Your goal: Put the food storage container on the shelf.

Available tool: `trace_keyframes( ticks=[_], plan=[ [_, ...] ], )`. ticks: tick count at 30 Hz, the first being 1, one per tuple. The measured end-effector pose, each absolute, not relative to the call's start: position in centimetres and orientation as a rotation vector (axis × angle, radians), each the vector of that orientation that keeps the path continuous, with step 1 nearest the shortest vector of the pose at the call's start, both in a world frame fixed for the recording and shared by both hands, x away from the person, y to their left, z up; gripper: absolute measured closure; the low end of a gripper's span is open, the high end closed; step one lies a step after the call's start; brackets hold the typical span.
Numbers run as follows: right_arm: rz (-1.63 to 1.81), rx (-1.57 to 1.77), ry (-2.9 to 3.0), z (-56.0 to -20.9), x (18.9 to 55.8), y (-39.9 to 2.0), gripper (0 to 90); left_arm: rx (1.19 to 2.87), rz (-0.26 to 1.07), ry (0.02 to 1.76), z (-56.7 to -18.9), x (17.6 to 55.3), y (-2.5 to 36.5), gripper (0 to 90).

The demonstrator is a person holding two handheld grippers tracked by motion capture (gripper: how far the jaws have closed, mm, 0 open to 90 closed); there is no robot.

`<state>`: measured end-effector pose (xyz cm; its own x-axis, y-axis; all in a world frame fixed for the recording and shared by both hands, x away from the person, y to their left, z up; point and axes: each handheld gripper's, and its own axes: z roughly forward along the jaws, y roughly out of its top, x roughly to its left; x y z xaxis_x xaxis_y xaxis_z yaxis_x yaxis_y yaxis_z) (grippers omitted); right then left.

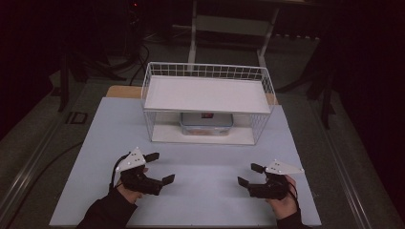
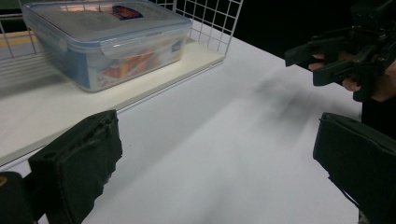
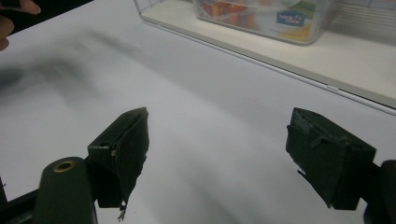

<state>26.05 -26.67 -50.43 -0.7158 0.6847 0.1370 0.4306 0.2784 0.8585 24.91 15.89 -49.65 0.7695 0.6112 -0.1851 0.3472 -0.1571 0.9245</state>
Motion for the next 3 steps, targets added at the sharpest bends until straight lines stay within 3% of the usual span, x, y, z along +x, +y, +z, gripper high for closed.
trace_keyframes(
  ticks=[3],
  plan=[
    [1.419,1.028,2.285,-50.34,26.02,-26.8,20.6,1.776,0.273,0.744,-49.75,24.92,15.76,1.2]
  ],
)
